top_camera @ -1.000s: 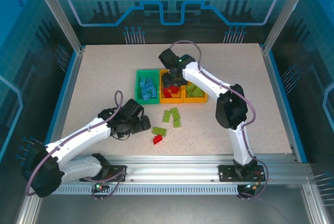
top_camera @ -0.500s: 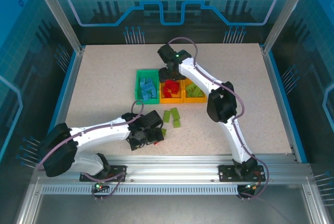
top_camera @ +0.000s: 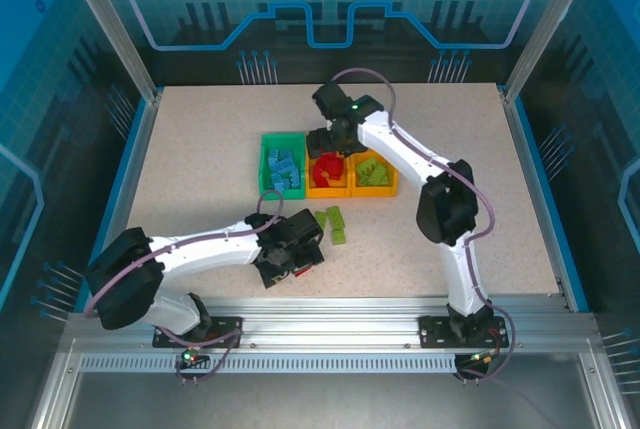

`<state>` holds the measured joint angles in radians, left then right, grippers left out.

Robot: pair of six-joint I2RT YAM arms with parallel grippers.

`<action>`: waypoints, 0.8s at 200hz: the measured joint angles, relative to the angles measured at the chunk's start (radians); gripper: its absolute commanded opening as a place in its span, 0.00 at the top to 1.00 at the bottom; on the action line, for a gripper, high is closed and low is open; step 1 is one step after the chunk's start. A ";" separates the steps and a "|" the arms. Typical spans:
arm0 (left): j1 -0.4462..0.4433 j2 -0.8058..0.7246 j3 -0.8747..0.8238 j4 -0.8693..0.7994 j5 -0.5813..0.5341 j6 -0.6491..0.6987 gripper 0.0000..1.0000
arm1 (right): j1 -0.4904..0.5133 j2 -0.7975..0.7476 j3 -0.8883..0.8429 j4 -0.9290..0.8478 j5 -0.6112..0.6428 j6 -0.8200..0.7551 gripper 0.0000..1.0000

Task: Sort the legos into containers by color

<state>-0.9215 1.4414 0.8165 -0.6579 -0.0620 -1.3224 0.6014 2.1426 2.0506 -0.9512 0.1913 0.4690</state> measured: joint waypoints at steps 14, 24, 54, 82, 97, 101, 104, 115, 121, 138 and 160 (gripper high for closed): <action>0.000 0.019 0.000 0.010 0.000 -0.015 0.04 | -0.009 -0.053 -0.040 0.015 0.003 0.000 0.07; 0.000 0.028 0.001 0.013 0.000 -0.019 0.06 | -0.019 -0.086 -0.069 0.028 0.005 -0.002 0.07; 0.000 0.034 0.001 0.025 0.000 -0.040 0.10 | -0.047 -0.154 -0.157 0.056 0.011 -0.003 0.07; 0.000 0.060 0.006 0.042 0.000 -0.041 0.15 | -0.061 -0.168 -0.203 0.064 0.011 -0.003 0.07; 0.000 0.077 0.006 0.053 0.000 -0.041 0.16 | -0.066 -0.171 -0.217 0.067 0.011 -0.003 0.07; 0.000 0.080 0.007 0.056 0.001 -0.041 0.17 | -0.066 -0.171 -0.221 0.069 0.011 -0.003 0.07; 0.000 0.081 0.007 0.058 0.002 -0.041 0.17 | -0.068 -0.172 -0.223 0.069 0.011 -0.003 0.07; 0.000 0.084 0.008 0.064 0.002 -0.042 0.19 | -0.071 -0.174 -0.233 0.074 0.011 -0.003 0.07; 0.000 0.086 0.008 0.065 0.003 -0.042 0.21 | -0.073 -0.177 -0.238 0.074 0.011 -0.003 0.07; 0.000 0.092 0.008 0.066 0.004 -0.041 0.26 | -0.081 -0.187 -0.249 0.077 0.011 -0.003 0.07; 0.000 0.094 0.008 0.066 0.004 -0.042 0.29 | -0.090 -0.198 -0.252 0.079 0.012 -0.003 0.06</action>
<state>-0.9215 1.5356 0.8242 -0.5922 -0.0578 -1.3640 0.5110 1.9442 1.7985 -0.8726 0.2031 0.4660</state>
